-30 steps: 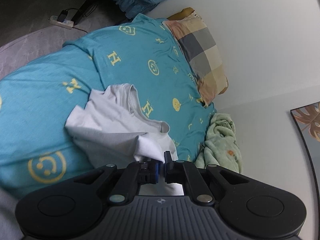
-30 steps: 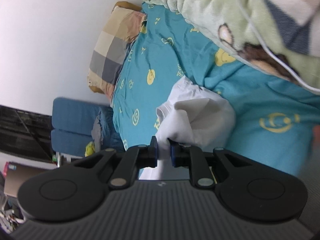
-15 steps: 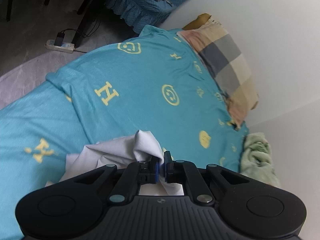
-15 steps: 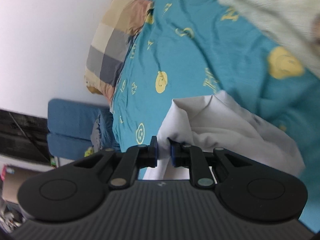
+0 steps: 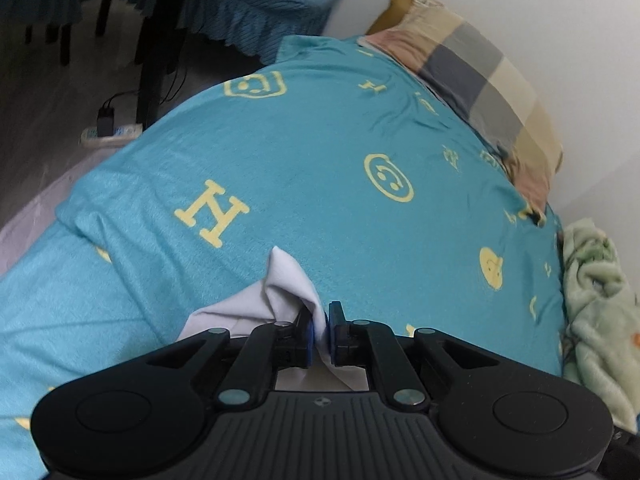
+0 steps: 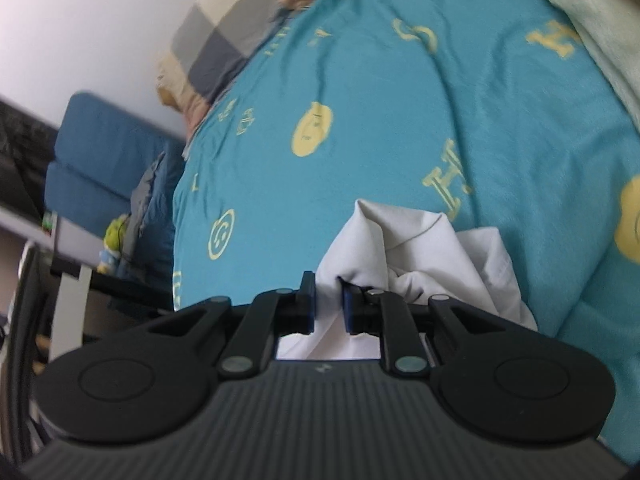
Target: Fold clothes
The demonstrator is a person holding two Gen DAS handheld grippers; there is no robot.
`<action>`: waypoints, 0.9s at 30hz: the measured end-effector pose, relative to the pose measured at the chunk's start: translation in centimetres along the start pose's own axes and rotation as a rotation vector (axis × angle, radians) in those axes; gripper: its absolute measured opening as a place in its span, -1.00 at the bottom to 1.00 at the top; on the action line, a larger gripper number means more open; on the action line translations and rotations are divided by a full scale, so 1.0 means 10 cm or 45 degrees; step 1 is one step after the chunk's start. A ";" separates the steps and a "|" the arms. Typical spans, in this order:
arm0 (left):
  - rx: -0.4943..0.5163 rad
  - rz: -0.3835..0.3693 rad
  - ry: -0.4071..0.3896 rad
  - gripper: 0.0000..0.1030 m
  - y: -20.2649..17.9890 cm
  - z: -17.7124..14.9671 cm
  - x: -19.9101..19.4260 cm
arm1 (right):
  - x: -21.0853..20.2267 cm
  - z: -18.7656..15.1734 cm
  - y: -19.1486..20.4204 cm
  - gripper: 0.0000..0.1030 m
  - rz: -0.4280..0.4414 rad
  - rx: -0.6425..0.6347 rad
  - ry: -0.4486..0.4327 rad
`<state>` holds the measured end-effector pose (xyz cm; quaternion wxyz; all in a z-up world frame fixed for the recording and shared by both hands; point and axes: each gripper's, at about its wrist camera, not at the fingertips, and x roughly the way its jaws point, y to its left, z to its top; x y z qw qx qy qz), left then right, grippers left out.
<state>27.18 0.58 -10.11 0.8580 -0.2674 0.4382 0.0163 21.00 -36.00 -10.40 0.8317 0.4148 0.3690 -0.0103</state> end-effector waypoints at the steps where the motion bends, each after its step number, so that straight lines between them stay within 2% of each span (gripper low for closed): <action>1: 0.028 -0.001 -0.008 -0.74 -0.02 -0.01 -0.04 | -0.05 -0.02 0.02 -0.65 0.005 -0.033 -0.011; 3: 0.096 -0.006 -0.034 -0.55 -0.08 -0.04 -0.15 | -0.17 -0.05 0.06 -0.63 0.019 -0.081 -0.031; 5: 0.155 -0.017 -0.063 -0.14 -0.14 -0.08 -0.29 | -0.30 -0.08 0.12 -0.48 0.026 -0.146 -0.069; 6: 0.182 -0.043 -0.080 -0.08 -0.16 -0.10 -0.36 | -0.36 -0.09 0.16 -0.41 0.029 -0.182 -0.091; 7: 0.208 -0.068 -0.096 0.00 -0.18 -0.13 -0.43 | -0.44 -0.11 0.21 -0.17 0.031 -0.227 -0.125; 8: 0.239 -0.091 -0.112 0.06 -0.20 -0.15 -0.50 | -0.51 -0.14 0.26 0.15 0.031 -0.284 -0.173; 10: 0.337 -0.089 -0.137 0.15 -0.29 -0.24 -0.60 | -0.63 -0.20 0.36 0.37 0.049 -0.381 -0.251; 13: 0.457 -0.055 -0.157 0.20 -0.37 -0.37 -0.62 | -0.64 -0.25 0.45 0.35 0.065 -0.490 -0.262; 17: 0.551 0.003 -0.145 0.20 -0.38 -0.48 -0.41 | -0.45 -0.29 0.44 0.35 0.018 -0.575 -0.222; 23: 0.620 0.109 -0.074 0.23 -0.27 -0.48 0.11 | -0.03 -0.32 0.30 0.32 -0.039 -0.622 -0.121; 27: 0.612 0.124 -0.070 0.31 -0.24 -0.44 0.24 | 0.20 -0.32 0.18 0.32 -0.067 -0.610 -0.075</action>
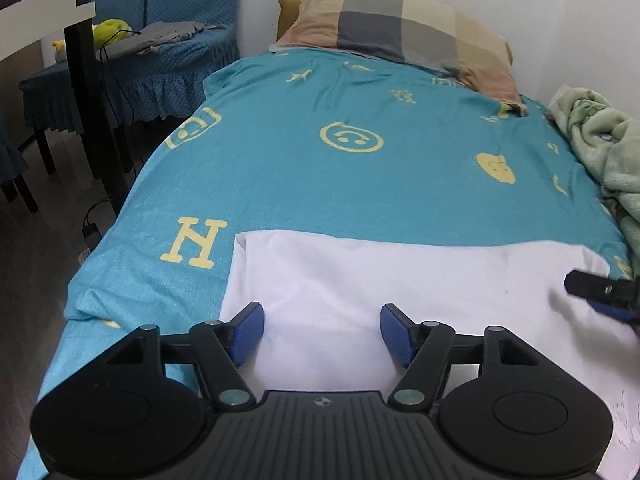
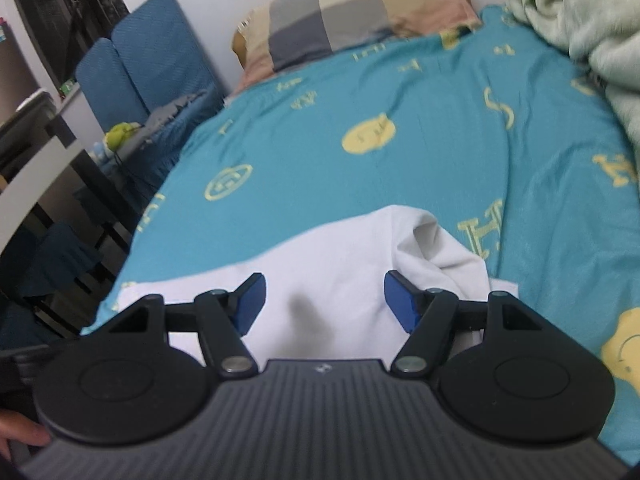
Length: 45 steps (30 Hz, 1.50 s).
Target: Fold clothes
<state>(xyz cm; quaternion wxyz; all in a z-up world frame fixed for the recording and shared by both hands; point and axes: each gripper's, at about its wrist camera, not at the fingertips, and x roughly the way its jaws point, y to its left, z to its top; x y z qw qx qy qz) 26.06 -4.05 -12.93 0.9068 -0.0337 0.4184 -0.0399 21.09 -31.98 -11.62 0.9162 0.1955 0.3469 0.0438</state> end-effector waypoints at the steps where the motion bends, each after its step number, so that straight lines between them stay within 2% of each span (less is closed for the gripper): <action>1: 0.004 0.000 0.001 0.31 0.01 0.00 0.00 | 0.02 -0.01 0.01 0.32 -0.002 -0.008 0.001; 6: -0.006 -0.008 0.005 0.31 0.03 0.01 -0.11 | -0.07 -0.03 0.08 0.32 -0.024 -0.032 -0.007; 14: -0.032 -0.044 -0.049 0.31 0.09 -0.15 -0.71 | -0.54 -0.07 0.24 0.33 -0.009 -0.023 -0.064; 19: -0.012 -0.057 -0.056 0.31 0.09 -0.31 -0.95 | -0.69 -0.19 0.38 0.33 0.008 -0.072 -0.035; 25: -0.026 -0.028 -0.016 0.36 0.17 -0.48 -0.84 | -0.60 -0.30 0.36 0.32 -0.022 -0.071 0.030; 33: -0.026 -0.017 0.004 0.37 0.19 -0.52 -0.74 | -0.38 -0.42 0.29 0.30 -0.047 -0.096 0.112; 38: -0.129 -0.077 0.009 0.37 0.27 -0.57 -0.95 | -0.56 -0.39 0.30 0.31 -0.050 -0.043 0.091; 42: -0.299 -0.173 0.022 0.37 0.39 -0.64 -1.21 | -0.83 -0.34 0.29 0.31 -0.062 0.033 0.056; 45: -0.478 -0.256 0.037 0.41 0.55 -0.75 -1.39 | -1.09 -0.32 0.26 0.31 -0.054 0.115 0.024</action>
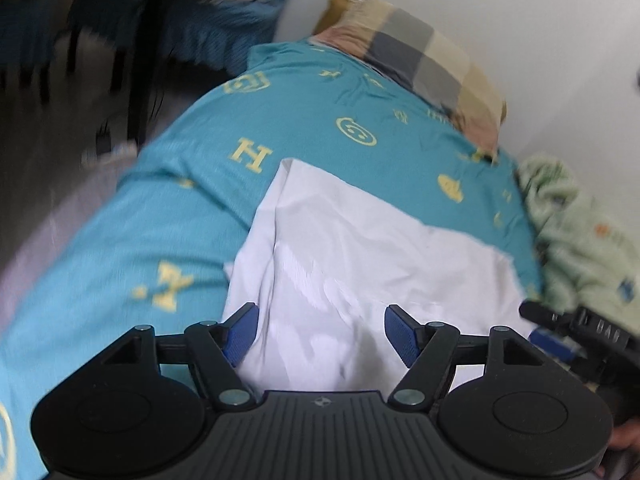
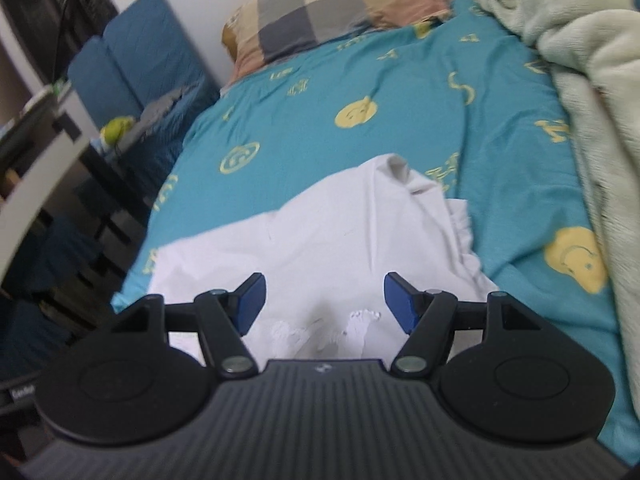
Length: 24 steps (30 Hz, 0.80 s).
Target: Fold clothes
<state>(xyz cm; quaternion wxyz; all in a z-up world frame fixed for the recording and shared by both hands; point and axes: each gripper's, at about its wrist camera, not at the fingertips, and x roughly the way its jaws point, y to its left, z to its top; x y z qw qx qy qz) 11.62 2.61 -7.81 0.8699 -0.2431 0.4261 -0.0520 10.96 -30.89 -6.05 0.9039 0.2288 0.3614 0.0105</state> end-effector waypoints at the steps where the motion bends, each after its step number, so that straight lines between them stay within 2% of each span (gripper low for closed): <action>1: -0.064 -0.024 0.015 0.42 0.06 -0.03 -0.05 | -0.09 0.00 -0.02 0.32 0.013 0.039 -0.010; 7: -0.448 -0.155 0.126 0.46 0.48 -0.20 -0.12 | -0.51 -0.02 -0.18 0.36 0.137 0.326 -0.059; 12: -0.588 -0.206 0.185 0.43 0.65 -0.26 0.07 | -0.58 -0.15 -0.18 0.36 0.227 0.483 -0.030; 16: -0.722 -0.275 0.190 0.36 0.78 -0.28 0.31 | -0.41 -0.30 -0.13 0.36 0.307 0.607 0.087; 18: -0.749 -0.292 0.169 0.25 0.79 -0.27 0.37 | -0.28 -0.39 -0.10 0.36 0.356 0.676 0.161; 19: -0.762 -0.300 0.158 0.11 0.80 -0.26 0.40 | -0.21 -0.44 -0.07 0.36 0.380 0.707 0.204; 20: -0.773 -0.306 0.146 -0.21 0.81 -0.25 0.43 | -0.13 -0.49 -0.05 0.36 0.404 0.738 0.246; 22: -0.770 -0.290 0.120 -0.55 0.81 -0.21 0.42 | 0.02 -0.58 0.02 0.36 0.440 0.786 0.326; 24: -0.758 -0.323 0.083 -0.69 0.79 -0.15 0.38 | 0.17 -0.67 0.06 0.35 0.480 0.868 0.400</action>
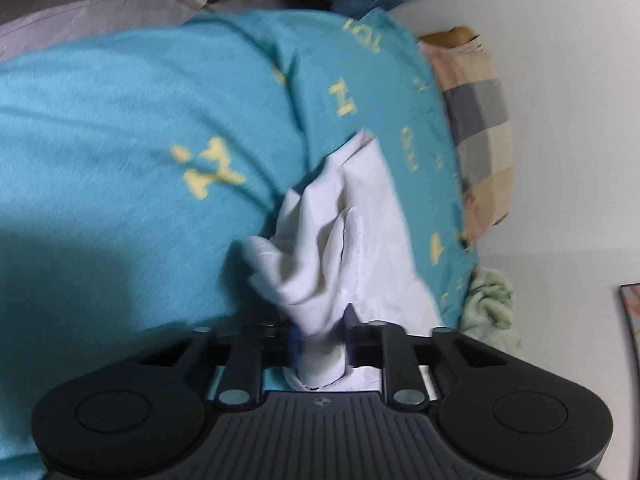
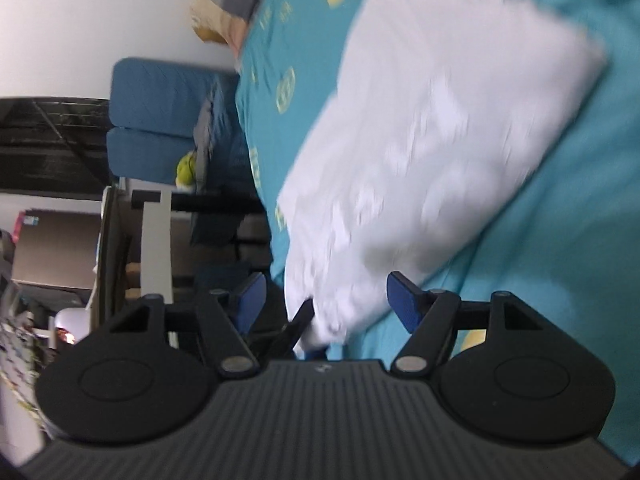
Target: Fold clothes
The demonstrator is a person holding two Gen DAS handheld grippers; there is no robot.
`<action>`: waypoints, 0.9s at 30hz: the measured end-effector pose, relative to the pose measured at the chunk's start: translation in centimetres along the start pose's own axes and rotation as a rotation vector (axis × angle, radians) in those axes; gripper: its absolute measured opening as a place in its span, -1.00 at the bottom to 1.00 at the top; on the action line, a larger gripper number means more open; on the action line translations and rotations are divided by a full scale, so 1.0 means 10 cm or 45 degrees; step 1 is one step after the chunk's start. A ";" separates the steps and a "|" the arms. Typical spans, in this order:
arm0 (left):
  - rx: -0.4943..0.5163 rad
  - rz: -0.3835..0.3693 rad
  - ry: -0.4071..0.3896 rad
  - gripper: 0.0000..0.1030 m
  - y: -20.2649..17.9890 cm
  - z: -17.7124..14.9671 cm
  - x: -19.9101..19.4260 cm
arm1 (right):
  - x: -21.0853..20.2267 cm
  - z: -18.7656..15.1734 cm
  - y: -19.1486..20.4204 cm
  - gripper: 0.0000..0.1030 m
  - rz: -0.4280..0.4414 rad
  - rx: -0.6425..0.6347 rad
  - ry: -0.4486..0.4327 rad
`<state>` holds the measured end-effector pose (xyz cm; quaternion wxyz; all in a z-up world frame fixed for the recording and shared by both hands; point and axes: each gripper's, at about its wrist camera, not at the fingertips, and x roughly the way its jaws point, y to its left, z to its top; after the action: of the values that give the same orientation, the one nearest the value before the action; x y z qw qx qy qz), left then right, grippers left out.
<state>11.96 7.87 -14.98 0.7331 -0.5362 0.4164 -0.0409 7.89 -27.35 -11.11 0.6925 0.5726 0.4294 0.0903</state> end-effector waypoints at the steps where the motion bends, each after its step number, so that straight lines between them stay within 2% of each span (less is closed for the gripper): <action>1: 0.017 -0.025 -0.009 -0.73 -0.04 0.01 -0.02 | 0.08 -0.02 -0.04 0.35 0.017 0.051 0.034; 5: 0.104 -0.109 -0.023 -0.78 -0.26 0.02 -0.09 | 0.32 -0.06 -0.10 0.35 0.055 0.169 0.096; 8: 0.071 -0.133 -0.016 -0.79 -0.28 0.05 -0.11 | 0.42 0.00 -0.14 0.36 0.050 0.224 0.053; 11: 0.025 -0.132 -0.003 -0.80 -0.23 0.09 -0.13 | 0.34 0.16 -0.26 0.37 -0.014 0.292 -0.082; 15: -0.002 -0.141 0.006 -0.80 -0.20 0.10 -0.11 | 0.04 0.27 -0.42 0.36 -0.089 0.380 -0.334; 17: -0.005 -0.144 0.009 -0.80 -0.18 0.12 -0.13 | -0.03 0.31 -0.44 0.34 -0.092 0.388 -0.398; 18: -0.008 -0.146 0.012 -0.80 -0.17 0.13 -0.12 | -0.04 0.33 -0.44 0.28 -0.087 0.384 -0.409; 21: -0.032 -0.150 0.025 -0.78 -0.13 0.14 -0.10 | -0.01 0.33 -0.37 -0.18 -0.114 0.321 -0.424; 23: -0.061 -0.129 0.041 -0.66 -0.08 0.14 -0.08 | -0.02 0.33 -0.37 -0.51 -0.119 0.303 -0.431; 24: -0.075 -0.119 0.049 -0.59 -0.05 0.13 -0.07 | -0.03 0.34 -0.37 -0.56 -0.118 0.296 -0.433; 26: -0.105 -0.096 0.067 -0.31 0.00 0.11 -0.05 | -0.04 0.36 -0.38 -0.65 -0.108 0.285 -0.437; 27: -0.118 -0.090 0.075 -0.25 0.02 0.10 -0.04 | -0.04 0.36 -0.37 -0.66 -0.100 0.279 -0.438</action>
<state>12.27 8.90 -14.78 0.6931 -0.5824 0.4201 -0.0630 8.79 -31.44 -14.24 0.6921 0.6345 0.3340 -0.0831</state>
